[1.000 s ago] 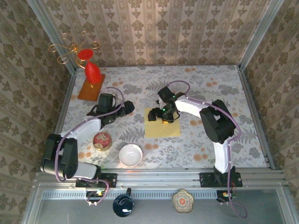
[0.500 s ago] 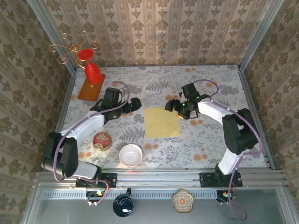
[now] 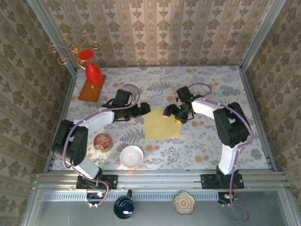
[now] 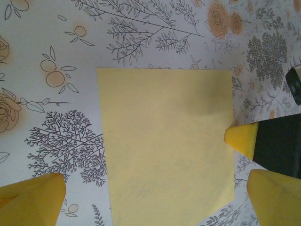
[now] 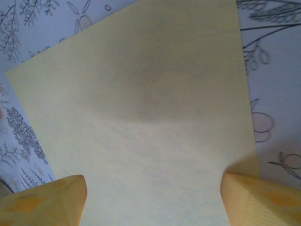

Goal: Fold a paper plane with a square sheet of paper (pick it up from the middle)
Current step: First fold in half a square sheet of paper at the center of the table.

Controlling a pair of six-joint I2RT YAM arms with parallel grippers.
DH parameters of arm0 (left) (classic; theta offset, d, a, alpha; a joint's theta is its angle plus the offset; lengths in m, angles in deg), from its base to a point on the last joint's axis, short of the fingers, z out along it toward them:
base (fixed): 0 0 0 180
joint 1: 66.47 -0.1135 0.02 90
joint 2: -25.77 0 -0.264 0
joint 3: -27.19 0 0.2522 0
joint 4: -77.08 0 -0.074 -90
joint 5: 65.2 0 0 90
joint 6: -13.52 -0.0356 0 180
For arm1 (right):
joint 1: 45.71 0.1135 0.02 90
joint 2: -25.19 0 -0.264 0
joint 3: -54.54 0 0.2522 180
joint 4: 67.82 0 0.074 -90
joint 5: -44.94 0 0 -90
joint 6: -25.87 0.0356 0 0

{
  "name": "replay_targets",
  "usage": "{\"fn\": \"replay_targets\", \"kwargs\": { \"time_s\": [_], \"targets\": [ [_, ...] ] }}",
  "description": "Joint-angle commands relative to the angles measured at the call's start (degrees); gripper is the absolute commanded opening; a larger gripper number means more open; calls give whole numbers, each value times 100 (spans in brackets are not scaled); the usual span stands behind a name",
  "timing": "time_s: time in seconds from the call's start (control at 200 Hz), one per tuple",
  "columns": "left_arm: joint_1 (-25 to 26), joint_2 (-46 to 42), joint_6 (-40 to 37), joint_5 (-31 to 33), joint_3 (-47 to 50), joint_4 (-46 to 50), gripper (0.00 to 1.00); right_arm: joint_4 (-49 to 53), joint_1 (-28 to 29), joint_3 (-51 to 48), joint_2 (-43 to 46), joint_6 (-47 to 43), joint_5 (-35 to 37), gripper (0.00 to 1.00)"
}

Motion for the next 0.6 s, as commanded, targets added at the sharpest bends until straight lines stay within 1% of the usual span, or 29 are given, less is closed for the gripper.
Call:
{"fn": "replay_targets", "kwargs": {
  "time_s": [0.0, 0.165, 0.395, 0.465, 0.595],
  "targets": [
    [-2, 77, 93, -141, -129, -22, 100, 250, 109, 136, -247, 62, -54, 76],
    [-2, 163, 130, -253, -159, -22, 100, 241, 240, 101, -368, 97, 21, 74],
    [50, 307, 275, -334, -158, 16, 93, 198, 486, 173, -563, 188, -43, 70],
    [131, 260, 364, -272, -110, 81, 91, 60, 564, 129, -500, 314, -53, 70],
    [400, 183, 682, -58, 33, 162, 90, -79, 662, 68, -441, 558, 31, 70]
  ]
}}
